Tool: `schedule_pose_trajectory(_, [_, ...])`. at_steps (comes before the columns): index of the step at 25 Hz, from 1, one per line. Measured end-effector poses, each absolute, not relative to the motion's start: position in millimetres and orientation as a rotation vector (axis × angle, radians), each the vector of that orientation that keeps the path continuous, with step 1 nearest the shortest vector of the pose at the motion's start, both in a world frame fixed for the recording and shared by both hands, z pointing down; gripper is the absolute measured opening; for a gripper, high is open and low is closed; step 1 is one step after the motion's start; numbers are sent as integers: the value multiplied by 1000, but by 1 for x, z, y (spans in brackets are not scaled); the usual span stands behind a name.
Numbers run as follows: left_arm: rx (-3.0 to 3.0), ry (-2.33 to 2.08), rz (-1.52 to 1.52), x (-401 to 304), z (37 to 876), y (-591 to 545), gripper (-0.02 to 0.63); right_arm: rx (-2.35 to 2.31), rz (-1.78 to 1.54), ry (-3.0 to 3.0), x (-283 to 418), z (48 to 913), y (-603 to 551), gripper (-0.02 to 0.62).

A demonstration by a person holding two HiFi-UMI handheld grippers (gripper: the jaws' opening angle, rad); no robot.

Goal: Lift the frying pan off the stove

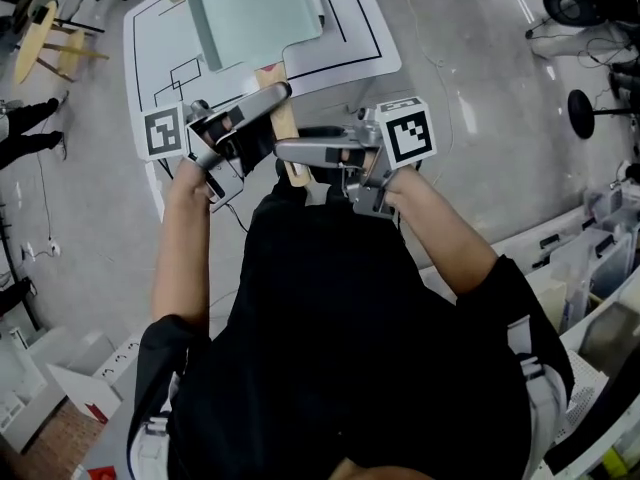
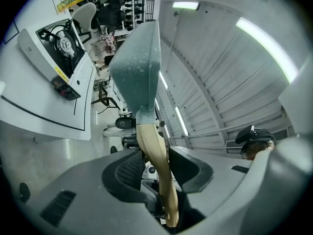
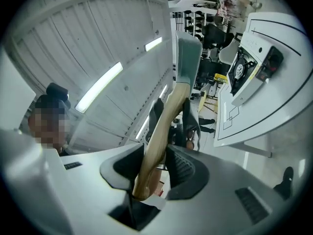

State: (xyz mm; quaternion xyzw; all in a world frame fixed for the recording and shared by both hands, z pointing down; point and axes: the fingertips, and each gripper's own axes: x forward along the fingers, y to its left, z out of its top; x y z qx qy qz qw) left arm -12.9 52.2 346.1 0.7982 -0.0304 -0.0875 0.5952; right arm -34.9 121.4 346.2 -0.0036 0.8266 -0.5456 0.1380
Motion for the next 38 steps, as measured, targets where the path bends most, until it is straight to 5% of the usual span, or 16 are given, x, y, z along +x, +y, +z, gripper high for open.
schedule_pose_trajectory(38, [1700,7,-145,-68,385,70,163,-137,-1657,2237,-90,374,131,167])
